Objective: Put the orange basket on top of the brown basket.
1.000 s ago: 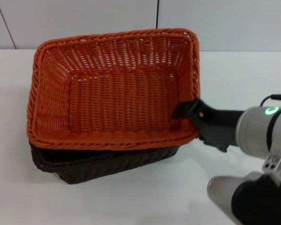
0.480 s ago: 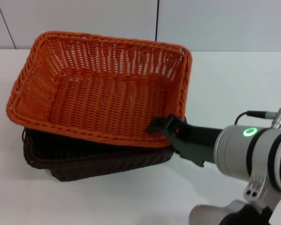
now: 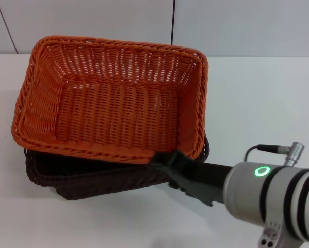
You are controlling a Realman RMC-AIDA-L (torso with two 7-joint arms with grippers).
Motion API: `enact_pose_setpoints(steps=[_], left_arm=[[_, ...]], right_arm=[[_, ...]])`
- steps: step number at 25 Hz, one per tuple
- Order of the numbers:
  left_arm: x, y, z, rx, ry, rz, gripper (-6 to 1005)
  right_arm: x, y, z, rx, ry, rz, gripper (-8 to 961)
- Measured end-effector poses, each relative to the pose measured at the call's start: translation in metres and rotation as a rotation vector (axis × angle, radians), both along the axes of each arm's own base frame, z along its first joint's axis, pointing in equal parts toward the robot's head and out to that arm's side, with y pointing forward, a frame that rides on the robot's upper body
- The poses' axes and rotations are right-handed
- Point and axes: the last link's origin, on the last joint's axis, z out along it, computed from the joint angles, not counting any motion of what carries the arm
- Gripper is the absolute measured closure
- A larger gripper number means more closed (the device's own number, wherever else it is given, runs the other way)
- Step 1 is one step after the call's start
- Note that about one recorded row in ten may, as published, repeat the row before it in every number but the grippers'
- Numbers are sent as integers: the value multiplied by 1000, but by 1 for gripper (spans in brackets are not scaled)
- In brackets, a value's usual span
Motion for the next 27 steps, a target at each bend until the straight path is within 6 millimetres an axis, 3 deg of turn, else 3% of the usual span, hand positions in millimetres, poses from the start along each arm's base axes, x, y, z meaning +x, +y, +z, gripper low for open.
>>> enact_pose_setpoints(steps=[3, 4, 5, 7, 9, 12, 13, 14, 15, 17, 19, 20, 23, 27], left_arm=[[0, -2, 0, 1, 3, 0, 304], [0, -3, 1, 10, 1, -2, 304], [0, -3, 1, 10, 1, -2, 304], [1, -5, 2, 21, 1, -7, 304], [2, -6, 4, 36, 7, -15, 304], [4, -10, 10, 76, 4, -36, 304], [4, -10, 10, 76, 4, -36, 304], [4, -11, 12, 90, -4, -44, 304], [4, -11, 12, 90, -4, -44, 304], [4, -11, 12, 90, -4, -44, 304], [0, -15, 17, 112, -36, -51, 304], [-2, -14, 18, 113, -32, -46, 304], [-1, -12, 20, 114, -26, -53, 304], [-1, -12, 20, 117, -25, -55, 304]], right_arm=[[-13, 3, -1, 38, 122, -5, 402], [-28, 16, 4, 101, 329, -60, 402], [-28, 16, 4, 101, 329, -60, 402], [-39, 37, 16, 183, 581, -143, 402], [-35, 63, 40, 264, 907, -312, 402], [13, 96, 78, 371, 1378, -595, 402], [41, 104, 91, 416, 1547, -676, 402], [94, 111, 108, 507, 1821, -753, 402], [94, 111, 108, 507, 1821, -753, 402], [145, 108, 117, 615, 2029, -763, 402], [209, 86, 123, 766, 2218, -700, 402], [209, 86, 123, 766, 2218, -700, 402], [234, 68, 120, 843, 2230, -633, 402], [239, 55, 110, 848, 2236, -595, 402]])
